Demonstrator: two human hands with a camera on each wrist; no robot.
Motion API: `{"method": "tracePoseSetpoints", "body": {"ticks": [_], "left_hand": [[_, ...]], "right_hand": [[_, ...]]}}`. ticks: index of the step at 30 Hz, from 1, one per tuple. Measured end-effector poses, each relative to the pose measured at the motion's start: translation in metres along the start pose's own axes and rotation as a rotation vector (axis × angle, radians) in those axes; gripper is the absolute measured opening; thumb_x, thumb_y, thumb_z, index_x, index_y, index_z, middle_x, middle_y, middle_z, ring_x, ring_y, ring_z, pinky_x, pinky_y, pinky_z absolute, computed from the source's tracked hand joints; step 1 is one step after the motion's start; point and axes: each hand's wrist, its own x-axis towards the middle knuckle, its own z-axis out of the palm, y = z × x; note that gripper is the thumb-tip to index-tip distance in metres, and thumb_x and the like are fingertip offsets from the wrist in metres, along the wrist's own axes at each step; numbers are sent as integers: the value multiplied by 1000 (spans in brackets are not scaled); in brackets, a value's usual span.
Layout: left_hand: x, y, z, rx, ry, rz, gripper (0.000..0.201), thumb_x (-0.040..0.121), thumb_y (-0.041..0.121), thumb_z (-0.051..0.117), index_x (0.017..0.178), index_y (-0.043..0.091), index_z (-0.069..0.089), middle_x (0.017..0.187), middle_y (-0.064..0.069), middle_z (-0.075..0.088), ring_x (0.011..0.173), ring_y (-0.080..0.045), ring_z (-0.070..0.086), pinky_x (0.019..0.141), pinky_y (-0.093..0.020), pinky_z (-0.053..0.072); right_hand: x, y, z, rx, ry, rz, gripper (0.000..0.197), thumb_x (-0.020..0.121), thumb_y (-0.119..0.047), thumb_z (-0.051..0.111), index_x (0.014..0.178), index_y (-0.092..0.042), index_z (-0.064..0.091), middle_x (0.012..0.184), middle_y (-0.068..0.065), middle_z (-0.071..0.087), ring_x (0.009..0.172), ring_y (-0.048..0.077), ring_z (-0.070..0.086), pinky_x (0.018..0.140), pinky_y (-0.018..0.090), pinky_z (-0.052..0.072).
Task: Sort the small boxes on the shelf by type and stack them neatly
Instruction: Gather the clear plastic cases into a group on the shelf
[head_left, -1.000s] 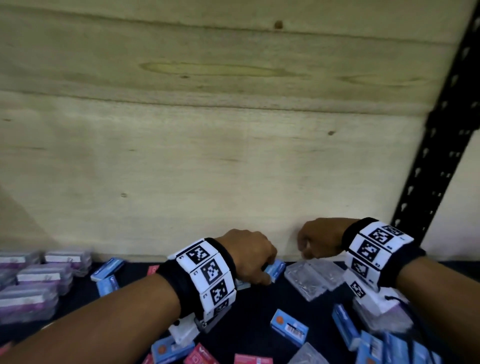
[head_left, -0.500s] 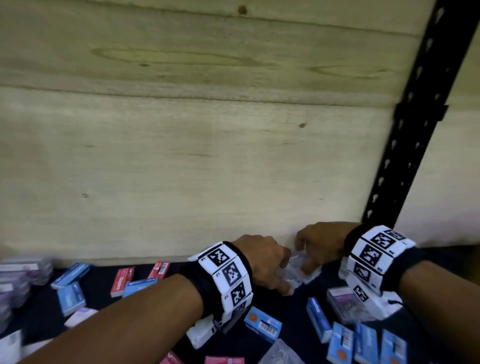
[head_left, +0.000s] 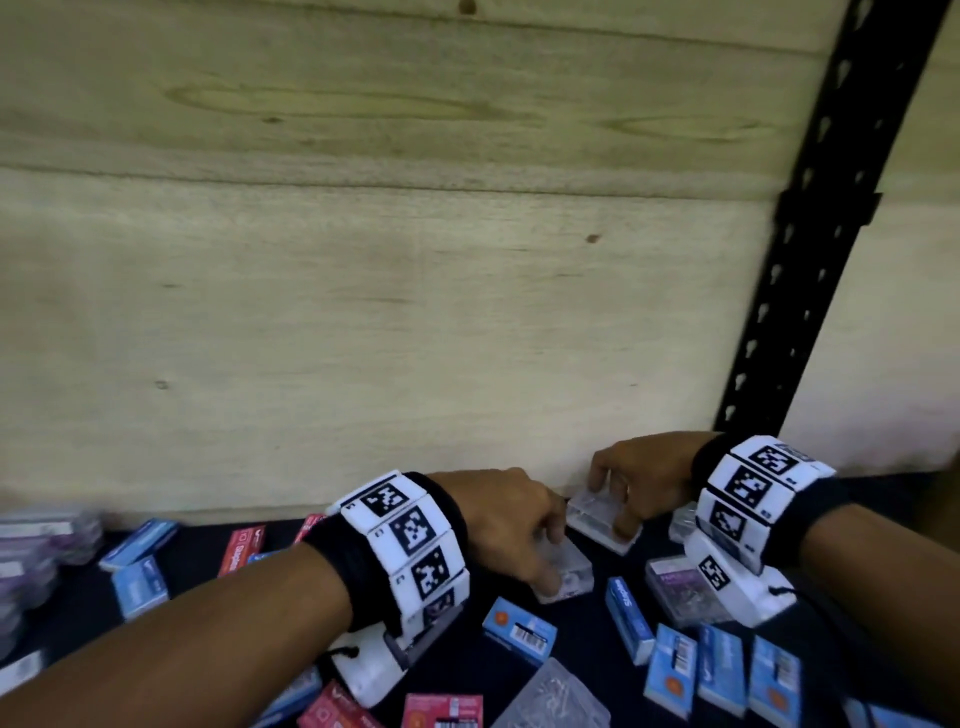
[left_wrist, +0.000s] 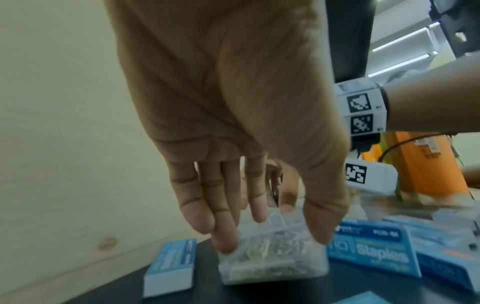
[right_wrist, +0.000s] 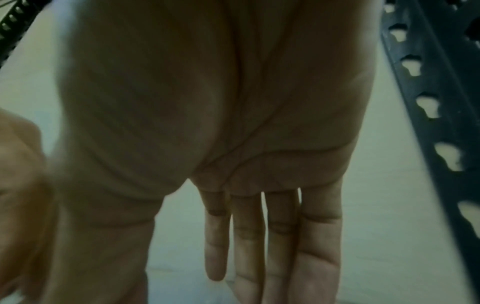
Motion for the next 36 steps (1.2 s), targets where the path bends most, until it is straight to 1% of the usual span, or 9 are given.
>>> {"method": "tracePoseSetpoints", "body": {"ticks": [5, 10, 13, 15, 19, 23, 28, 31, 36], "left_hand": [[-12, -7, -4, -233, -82, -33, 35, 92, 48, 54, 123, 31, 56, 107, 8, 68, 97, -13, 65, 93, -34, 48], [-12, -15, -4, -356, -67, -101, 31, 101, 34, 39, 125, 23, 55, 96, -9, 73, 85, -17, 62, 92, -35, 46], [-11, -19, -3, -378, -42, -106, 36, 104, 31, 34, 138, 33, 42, 98, -10, 73, 82, -16, 61, 88, -32, 49], [-12, -20, -5, -365, -10, -87, 43, 104, 26, 33, 144, 43, 33, 89, -7, 71, 80, -15, 60, 81, -25, 48], [-14, -21, -6, -366, 9, -49, 49, 104, 24, 34, 144, 51, 32, 95, -12, 72, 80, -16, 60, 77, -25, 48], [-14, -16, -4, -309, 18, -29, 44, 101, 47, 44, 143, 50, 33, 109, -8, 68, 89, -15, 60, 84, -27, 45], [-8, -20, -2, -200, 34, 21, 59, 97, 32, 59, 147, 42, 29, 130, -2, 59, 94, -13, 56, 84, -22, 43], [-7, -21, 0, -192, 75, -7, 64, 95, 30, 62, 148, 33, 26, 133, -3, 57, 99, -16, 58, 91, -28, 47], [-16, -29, -3, -231, 147, -1, 45, 91, 32, 68, 128, 25, 45, 111, 2, 65, 91, -13, 60, 80, -28, 50]], "right_hand": [[-5, 10, -4, 159, -87, -36, 54, 82, -22, 74, 133, -27, 56, 115, -5, 68, 100, 19, 66, 81, 26, 53], [-7, 21, -4, 272, -100, -63, 46, 89, -13, 61, 131, -29, 55, 98, -4, 73, 76, 13, 66, 75, 25, 52], [-7, 26, -5, 320, -125, -74, 46, 93, -7, 60, 132, -28, 51, 110, 1, 73, 73, 9, 66, 81, 25, 54], [-7, 28, -3, 308, -95, -81, 43, 94, -5, 58, 132, -26, 52, 114, -1, 70, 64, -2, 64, 72, 17, 52], [-2, 34, 6, 473, 70, -31, 34, 91, 2, 54, 117, -19, 62, 78, -3, 65, 53, 6, 61, 57, 22, 50], [-1, 32, 5, 518, -34, 28, 38, 91, -3, 49, 124, -21, 54, 87, 6, 75, 64, 14, 69, 68, 25, 53], [4, 32, 8, 562, -10, 47, 28, 92, -16, 57, 120, -20, 55, 106, 13, 72, 92, 29, 73, 89, 39, 58], [3, 32, 10, 432, -32, 13, 30, 90, -32, 68, 115, -26, 51, 101, 7, 75, 84, 25, 73, 84, 34, 58], [-3, 25, 8, 268, 10, 0, 19, 91, -23, 64, 109, -20, 56, 94, 7, 76, 67, 14, 61, 74, 27, 50]]}}
